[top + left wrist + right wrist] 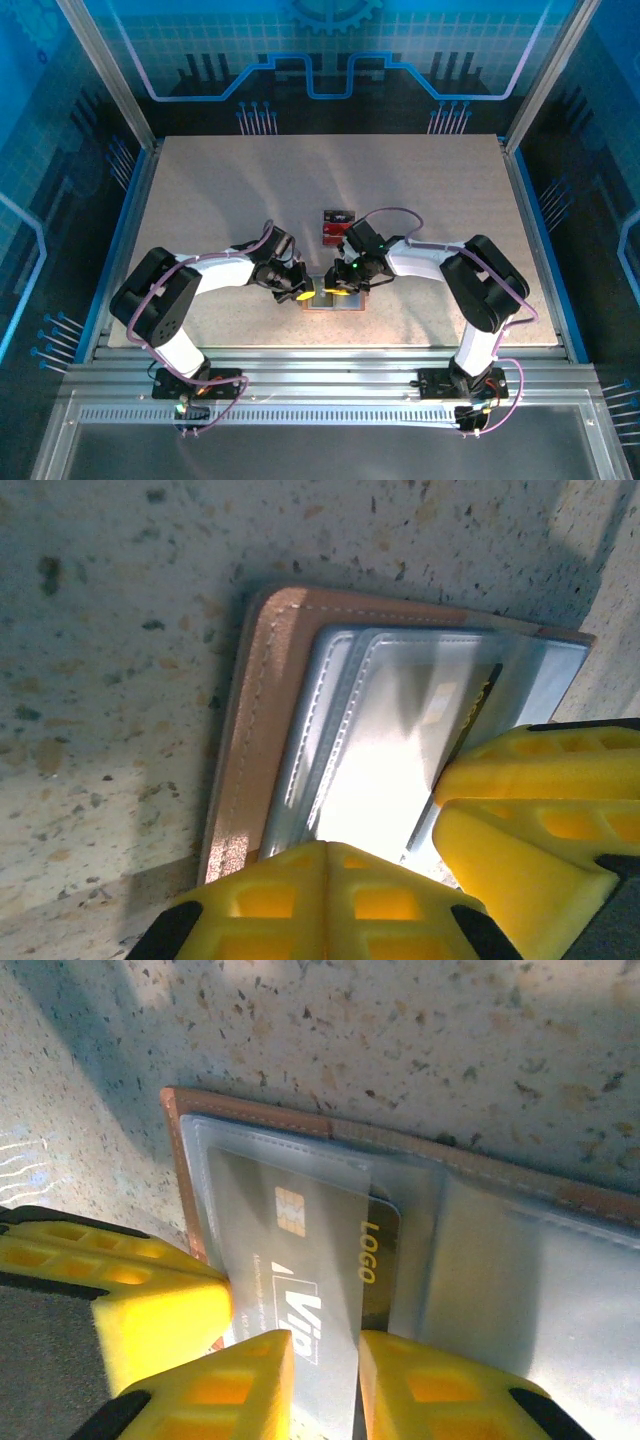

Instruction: Take the credit cards out of the card holder

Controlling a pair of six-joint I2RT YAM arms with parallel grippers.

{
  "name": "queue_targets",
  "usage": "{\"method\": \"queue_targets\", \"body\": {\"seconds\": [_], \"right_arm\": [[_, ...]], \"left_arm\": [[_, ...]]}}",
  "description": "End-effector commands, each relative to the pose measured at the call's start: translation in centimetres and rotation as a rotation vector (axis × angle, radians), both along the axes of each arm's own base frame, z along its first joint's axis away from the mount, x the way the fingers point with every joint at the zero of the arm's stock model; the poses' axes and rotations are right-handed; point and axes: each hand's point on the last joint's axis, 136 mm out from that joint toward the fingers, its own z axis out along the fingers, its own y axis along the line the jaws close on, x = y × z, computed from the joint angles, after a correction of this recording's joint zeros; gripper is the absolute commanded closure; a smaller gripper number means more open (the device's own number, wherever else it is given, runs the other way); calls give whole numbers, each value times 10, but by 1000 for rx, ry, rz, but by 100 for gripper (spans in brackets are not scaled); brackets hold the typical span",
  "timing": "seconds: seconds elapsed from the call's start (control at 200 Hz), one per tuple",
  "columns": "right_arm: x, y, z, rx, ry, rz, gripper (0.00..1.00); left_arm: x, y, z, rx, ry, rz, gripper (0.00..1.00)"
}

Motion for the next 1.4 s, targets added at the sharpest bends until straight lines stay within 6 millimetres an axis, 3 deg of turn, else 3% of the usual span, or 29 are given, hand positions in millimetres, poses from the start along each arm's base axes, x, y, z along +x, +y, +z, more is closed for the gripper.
{"method": "queue_targets", "body": {"seconds": [0.0,0.355,0.78,1.061,1.396], "right_arm": [[-7,-9,-8,-72,13,14,75],[0,-9,10,-72,-39,12,75],[6,-9,20,-5,-55,-23,75],[4,-18,14,-9,-36,-39,74],[2,-17,11,6,-27,-28,71]], "left_arm": [[-2,5,-4,43,12,-9,93],[-1,5,-1,43,7,-12,93],[11,-6,20,17,-38,-26,94],[9,-9,8,41,-15,-46,97],[2,2,-2,123,-12,-64,99]]}}
